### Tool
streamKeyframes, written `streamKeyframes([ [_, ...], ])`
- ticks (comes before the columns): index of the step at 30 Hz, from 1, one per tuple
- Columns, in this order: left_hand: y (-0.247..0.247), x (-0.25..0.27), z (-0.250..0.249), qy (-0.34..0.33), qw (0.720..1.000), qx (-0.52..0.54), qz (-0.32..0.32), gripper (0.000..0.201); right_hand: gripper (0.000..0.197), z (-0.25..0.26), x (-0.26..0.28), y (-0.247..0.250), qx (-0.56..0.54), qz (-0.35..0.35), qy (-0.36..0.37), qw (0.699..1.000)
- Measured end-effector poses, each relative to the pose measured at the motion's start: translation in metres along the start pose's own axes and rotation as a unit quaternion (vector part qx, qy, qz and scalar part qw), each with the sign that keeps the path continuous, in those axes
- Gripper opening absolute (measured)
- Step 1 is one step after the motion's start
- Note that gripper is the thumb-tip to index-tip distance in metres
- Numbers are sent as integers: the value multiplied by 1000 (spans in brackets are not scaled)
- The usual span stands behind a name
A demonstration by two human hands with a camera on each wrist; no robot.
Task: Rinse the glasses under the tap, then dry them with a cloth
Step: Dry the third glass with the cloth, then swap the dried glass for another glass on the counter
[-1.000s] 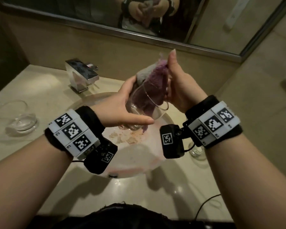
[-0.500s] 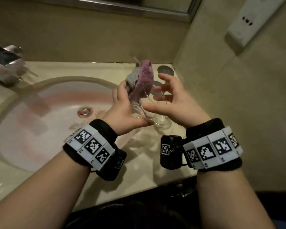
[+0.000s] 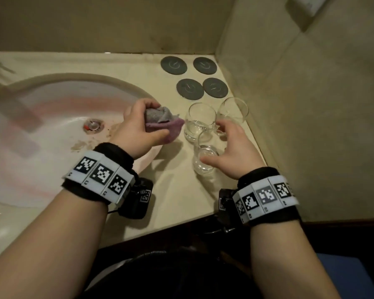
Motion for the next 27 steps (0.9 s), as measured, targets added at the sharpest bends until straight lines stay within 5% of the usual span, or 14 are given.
streamKeyframes([
  [14,24,16,0,-1,994,66,-83,39,83,-9,4,-18,-21,35,6,999],
  [21,50,30,-24,-93,993,58,-38,57,70,78,6,17,-20,-66,110,991],
  [25,73,51,-36,-153,987,-31,29,56,97,149,10,-40,-23,69,174,982],
  [27,97,60,-27,-157,986,-46,24,55,95,177,10,-76,-27,122,198,972],
])
Point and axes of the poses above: each hand's wrist, its own x-axis away from the middle knuckle, its own y-axis out of the back of the hand, z = x × y, the point moved 10 cm from there along -x, towards the middle knuckle, and after that the axes turned 6 degrees about -x, right-handed, at the moved point
